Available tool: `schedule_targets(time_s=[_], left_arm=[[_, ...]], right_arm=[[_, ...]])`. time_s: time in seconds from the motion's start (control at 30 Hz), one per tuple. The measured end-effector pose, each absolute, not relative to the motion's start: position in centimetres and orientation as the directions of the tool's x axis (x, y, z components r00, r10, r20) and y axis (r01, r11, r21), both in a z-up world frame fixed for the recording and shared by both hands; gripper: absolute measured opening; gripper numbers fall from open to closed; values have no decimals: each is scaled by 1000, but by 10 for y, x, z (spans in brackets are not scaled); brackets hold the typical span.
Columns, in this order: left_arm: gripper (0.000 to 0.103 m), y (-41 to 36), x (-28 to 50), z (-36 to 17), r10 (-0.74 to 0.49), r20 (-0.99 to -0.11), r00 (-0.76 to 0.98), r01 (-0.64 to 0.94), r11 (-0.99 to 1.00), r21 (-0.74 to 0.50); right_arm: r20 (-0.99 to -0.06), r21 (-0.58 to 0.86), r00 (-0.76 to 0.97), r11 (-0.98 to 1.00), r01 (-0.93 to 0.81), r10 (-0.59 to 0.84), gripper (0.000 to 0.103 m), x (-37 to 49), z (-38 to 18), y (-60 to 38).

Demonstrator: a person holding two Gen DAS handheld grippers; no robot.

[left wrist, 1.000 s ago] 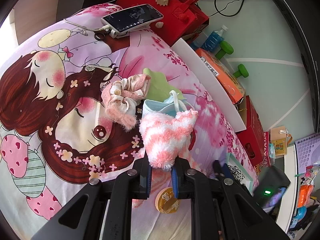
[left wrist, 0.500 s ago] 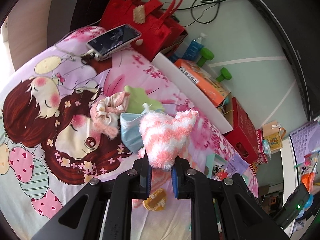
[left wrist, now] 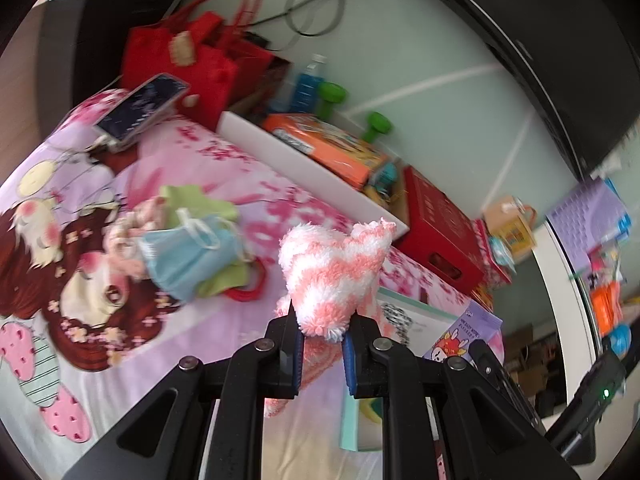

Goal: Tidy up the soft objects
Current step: 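Carry the pink cloth and purple packet over the white tray with both tools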

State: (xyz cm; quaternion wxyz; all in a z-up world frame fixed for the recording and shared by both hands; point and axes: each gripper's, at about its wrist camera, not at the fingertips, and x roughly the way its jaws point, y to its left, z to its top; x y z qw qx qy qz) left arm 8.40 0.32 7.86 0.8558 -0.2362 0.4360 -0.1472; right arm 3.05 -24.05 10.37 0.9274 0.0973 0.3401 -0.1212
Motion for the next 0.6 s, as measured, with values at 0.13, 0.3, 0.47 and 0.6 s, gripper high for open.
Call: schedule_targets(time_s=[0.13,0.3,0.47,0.6], left_arm=[[17,-25,81,83,-485,-669,563,117,848,-516],[17,-69,79,79,-524,-683,508,209,845,-493],[17,-115,74,69,-559,-699,446,292,829,-477],[17,-149,71,63,-586,-700,409,355,809,-469]], right_arm=[[-662,108,718,921,374,-214,7,20,101,-279],[-680,85,672,880,468,-292,7,9,92,-319],[-698,78,631,840,537,-338,7,1,83,-351],[-700,75,621,828,555,-353,7,1,78,-362]])
